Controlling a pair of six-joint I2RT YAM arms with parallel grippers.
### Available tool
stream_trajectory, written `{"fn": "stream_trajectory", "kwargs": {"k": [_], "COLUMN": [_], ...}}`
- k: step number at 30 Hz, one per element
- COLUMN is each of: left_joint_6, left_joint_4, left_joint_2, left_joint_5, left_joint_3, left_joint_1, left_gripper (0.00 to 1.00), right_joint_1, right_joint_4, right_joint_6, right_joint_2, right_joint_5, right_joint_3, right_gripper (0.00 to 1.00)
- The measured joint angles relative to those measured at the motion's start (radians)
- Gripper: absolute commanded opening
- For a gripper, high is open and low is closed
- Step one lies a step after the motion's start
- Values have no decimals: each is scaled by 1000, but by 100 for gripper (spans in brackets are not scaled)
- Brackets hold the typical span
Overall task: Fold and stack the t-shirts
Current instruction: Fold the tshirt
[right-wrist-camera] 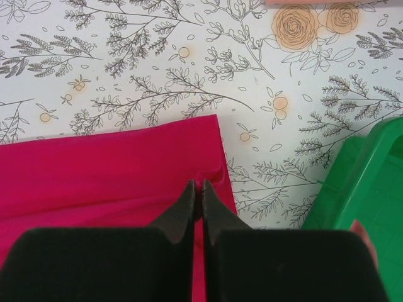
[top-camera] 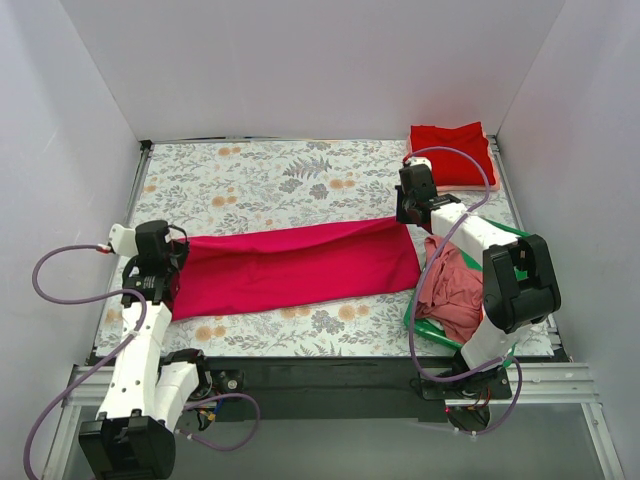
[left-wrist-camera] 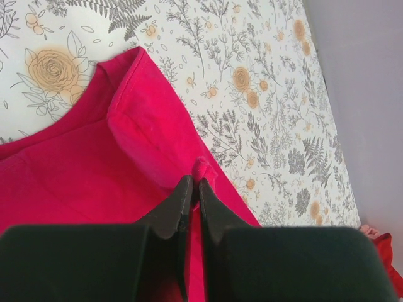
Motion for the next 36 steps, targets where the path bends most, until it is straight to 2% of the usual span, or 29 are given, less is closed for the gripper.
{"fn": "stream_trajectory", "kwargs": {"k": [7,10,12,13,14,15,17,18,19,21,22,23,24,26,30,33,36], "left_joint_6": [-80,-134,-179,-200,-219,-237,-271,-285,-293,-313,-317,-320,-323,-321,-269,-230,-194], "left_joint_4": [-18,-56,-88,-106,-126,-144,-173,-188,-205,-237,-255,-269,-277,-275,-158,-24,77], "left_joint_2": [-54,-93,-115,-124,-131,-136,-146,-151,-157,-167,-173,-178,-181,-180,-150,-40,152], "left_joint_5": [-1,-15,-31,-39,-44,-50,-63,-69,-75,-90,-94,-97,-97,-92,-17,82,183], "left_joint_3": [-74,-121,-145,-152,-156,-157,-157,-157,-157,-156,-154,-150,-143,-121,-100,-100,-82], "left_joint_1": [0,0,0,0,0,0,0,0,0,0,0,0,0,0,0,0,0], "left_gripper": [0,0,11,16,22,33,48,60,66,72,73,75,77,87,89,89,90], "right_joint_1": [0,0,0,0,0,0,0,0,0,0,0,0,0,3,74,216,359], "right_joint_4": [1,-4,-8,-8,-10,-11,-23,-25,-25,-29,-31,-32,-25,14,130,225,274], "right_joint_6": [4,11,21,23,26,33,28,29,27,20,10,2,-2,-26,-40,-61,-77], "right_joint_2": [0,0,0,0,0,0,0,0,0,-4,-12,-25,-45,-109,-217,-192,-69], "right_joint_5": [-5,-9,-12,-15,-16,-16,-12,-9,-7,-18,-35,-70,-102,-213,-425,-562,-671], "right_joint_3": [-39,-63,-74,-79,-82,-86,-87,-87,-87,-87,-87,-87,-92,-122,-170,-143,-39], "right_gripper": [2,9,21,31,49,55,61,63,66,74,84,98,98,98,98,98,98]}}
